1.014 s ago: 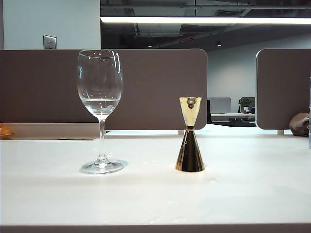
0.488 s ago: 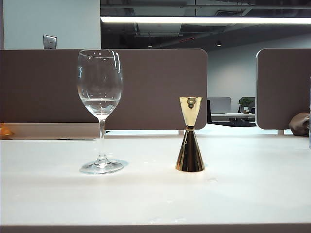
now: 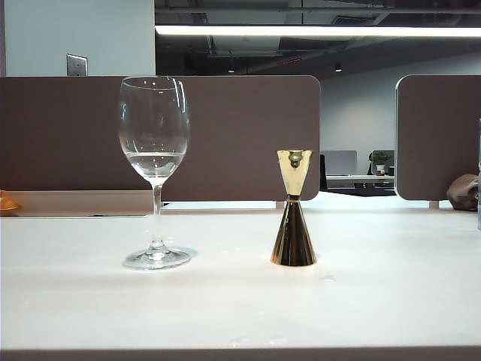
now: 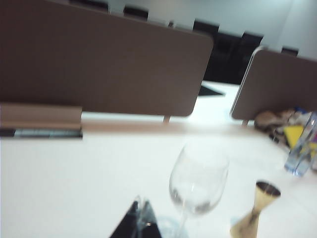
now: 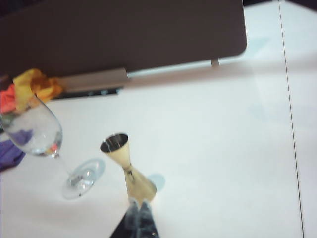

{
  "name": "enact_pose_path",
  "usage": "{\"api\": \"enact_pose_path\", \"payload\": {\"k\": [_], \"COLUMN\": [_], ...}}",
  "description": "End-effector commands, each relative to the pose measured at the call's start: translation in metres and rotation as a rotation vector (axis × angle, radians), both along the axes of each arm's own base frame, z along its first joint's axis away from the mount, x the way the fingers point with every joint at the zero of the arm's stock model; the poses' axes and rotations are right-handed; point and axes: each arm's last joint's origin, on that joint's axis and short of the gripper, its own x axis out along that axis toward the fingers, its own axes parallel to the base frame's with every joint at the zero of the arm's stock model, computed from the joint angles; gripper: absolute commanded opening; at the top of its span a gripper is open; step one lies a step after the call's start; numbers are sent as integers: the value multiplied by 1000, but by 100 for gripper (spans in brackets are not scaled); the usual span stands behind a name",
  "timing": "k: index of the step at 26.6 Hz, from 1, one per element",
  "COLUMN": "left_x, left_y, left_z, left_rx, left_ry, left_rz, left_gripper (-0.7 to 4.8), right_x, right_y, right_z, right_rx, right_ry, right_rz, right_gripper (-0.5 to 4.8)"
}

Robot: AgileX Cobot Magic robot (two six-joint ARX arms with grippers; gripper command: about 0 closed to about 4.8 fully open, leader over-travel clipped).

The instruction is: Pick up the jigger and pour the water inside into the glass.

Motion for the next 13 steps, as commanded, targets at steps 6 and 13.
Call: {"api": "enact_pose_path", "payload": {"k": [6, 13], "left_x": [19, 55], "left_y": [4, 3], "left_z": [-1, -7], "left_rx": [118, 97], "left_ry": [329, 460], "left_rz": [93, 8], "left_gripper": [-5, -5], "right_x": [49, 89], "right_y": [17, 57], "right_z": [31, 23], "right_rx": [-280, -455], "right_ry": [192, 220], "right_rz": [200, 348], "right_gripper": [-9, -4]}}
